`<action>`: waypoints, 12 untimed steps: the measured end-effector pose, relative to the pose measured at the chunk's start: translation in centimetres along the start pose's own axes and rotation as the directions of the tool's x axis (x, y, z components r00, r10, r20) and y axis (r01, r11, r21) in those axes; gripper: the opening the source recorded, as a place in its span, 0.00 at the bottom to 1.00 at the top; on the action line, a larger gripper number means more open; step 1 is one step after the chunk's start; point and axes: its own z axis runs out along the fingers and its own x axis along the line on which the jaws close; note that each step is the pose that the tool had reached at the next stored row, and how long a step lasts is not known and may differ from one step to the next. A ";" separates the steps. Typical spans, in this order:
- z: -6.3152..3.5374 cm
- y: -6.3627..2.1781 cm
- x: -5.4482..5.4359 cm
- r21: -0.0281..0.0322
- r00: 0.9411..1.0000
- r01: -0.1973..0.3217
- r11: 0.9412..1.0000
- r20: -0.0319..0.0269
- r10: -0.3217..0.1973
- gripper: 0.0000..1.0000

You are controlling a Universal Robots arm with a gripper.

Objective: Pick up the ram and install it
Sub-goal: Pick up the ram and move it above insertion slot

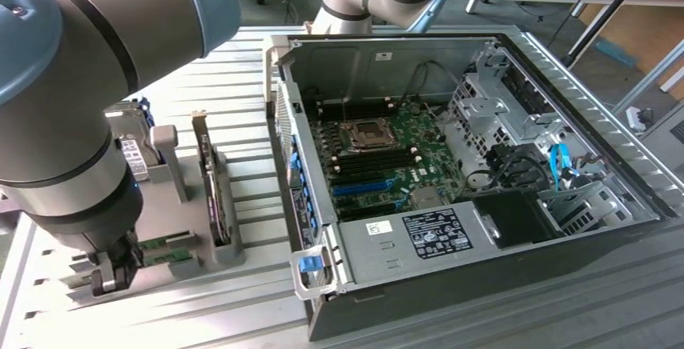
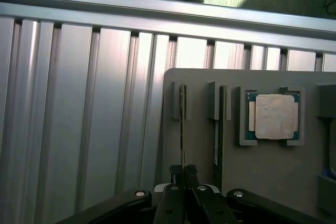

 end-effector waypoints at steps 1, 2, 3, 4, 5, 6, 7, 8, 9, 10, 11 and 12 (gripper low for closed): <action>-0.15 0.01 0.0 0.000 1.000 0.000 1.000 0.000 0.000 0.12; -0.27 0.01 0.0 0.000 1.000 0.000 1.000 -0.001 0.000 0.12; -0.39 0.01 0.0 0.000 1.000 0.000 1.000 -0.001 0.000 0.12; -0.52 0.02 0.0 0.000 1.000 0.000 1.000 -0.001 0.000 0.12; -0.70 0.03 0.0 0.000 1.000 0.000 1.000 -0.002 0.000 0.12; -0.85 0.03 0.0 0.000 1.000 0.000 1.000 -0.002 0.000 0.12; -1.04 0.04 0.0 0.000 1.000 0.000 1.000 -0.003 0.000 0.12; -1.22 0.05 0.0 0.000 1.000 0.000 1.000 -0.003 0.000 0.12; -1.49 0.06 -0.1 0.000 1.000 0.000 1.000 -0.003 0.000 0.12; -1.69 0.06 -0.1 0.000 1.000 0.000 1.000 -0.003 0.000 0.12; -2.04 0.07 -0.1 0.000 1.000 0.000 1.000 -0.004 0.000 0.12; -2.48 0.09 -0.1 0.000 1.000 0.000 1.000 -0.004 0.000 0.12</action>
